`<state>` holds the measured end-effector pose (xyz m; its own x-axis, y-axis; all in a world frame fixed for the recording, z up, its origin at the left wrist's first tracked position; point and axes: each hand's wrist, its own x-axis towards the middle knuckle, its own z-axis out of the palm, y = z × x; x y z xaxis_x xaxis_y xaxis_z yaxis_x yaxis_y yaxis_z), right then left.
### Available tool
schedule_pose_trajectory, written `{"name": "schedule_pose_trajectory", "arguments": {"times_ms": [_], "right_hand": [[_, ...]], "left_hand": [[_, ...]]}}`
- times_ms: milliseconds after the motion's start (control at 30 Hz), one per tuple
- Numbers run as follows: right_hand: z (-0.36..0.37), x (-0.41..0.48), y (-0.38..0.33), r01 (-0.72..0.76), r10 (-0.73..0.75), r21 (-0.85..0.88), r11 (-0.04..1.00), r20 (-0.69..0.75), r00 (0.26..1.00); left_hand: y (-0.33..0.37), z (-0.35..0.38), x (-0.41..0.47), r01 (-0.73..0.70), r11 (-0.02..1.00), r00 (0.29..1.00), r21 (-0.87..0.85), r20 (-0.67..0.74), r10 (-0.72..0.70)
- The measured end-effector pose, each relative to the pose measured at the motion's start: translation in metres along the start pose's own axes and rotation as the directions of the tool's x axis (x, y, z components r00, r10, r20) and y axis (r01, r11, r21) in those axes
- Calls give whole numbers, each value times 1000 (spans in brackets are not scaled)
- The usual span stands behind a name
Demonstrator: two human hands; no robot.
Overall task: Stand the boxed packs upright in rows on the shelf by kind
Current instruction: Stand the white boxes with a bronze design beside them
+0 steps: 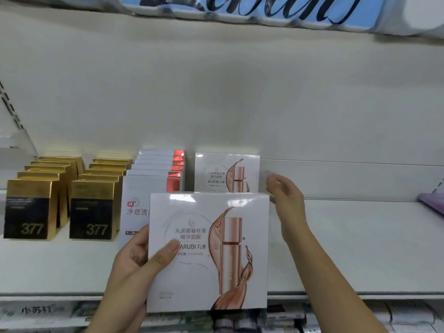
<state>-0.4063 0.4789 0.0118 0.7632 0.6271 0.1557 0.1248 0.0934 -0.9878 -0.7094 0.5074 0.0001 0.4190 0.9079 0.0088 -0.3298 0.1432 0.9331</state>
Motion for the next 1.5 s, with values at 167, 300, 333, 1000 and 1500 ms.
{"name": "schedule_pose_trajectory", "arguments": {"times_ms": [167, 300, 333, 1000, 1500], "right_hand": [[-37, -83, -11, -190, 87, 156, 969, 504, 859], [-49, -94, -10, -164, 53, 183, 969, 497, 866], [-51, -92, -10, -162, 47, 199, 967, 484, 874], [22, 2, 31, 21, -10, -96, 995, 120, 993], [23, 5, 26, 203, -144, -472, 858, 158, 977]], "left_hand": [[-3, 28, 7, -32, 999, 999, 1, 20, 32], [-6, 46, 11, -59, 997, 998, 49, 33, 58], [-6, 49, 11, -70, 996, 997, 60, 45, 68], [-3, 30, -20, -301, 941, 953, 152, 13, 303], [-2, 11, -28, -300, 938, 954, 176, 30, 299]]}}
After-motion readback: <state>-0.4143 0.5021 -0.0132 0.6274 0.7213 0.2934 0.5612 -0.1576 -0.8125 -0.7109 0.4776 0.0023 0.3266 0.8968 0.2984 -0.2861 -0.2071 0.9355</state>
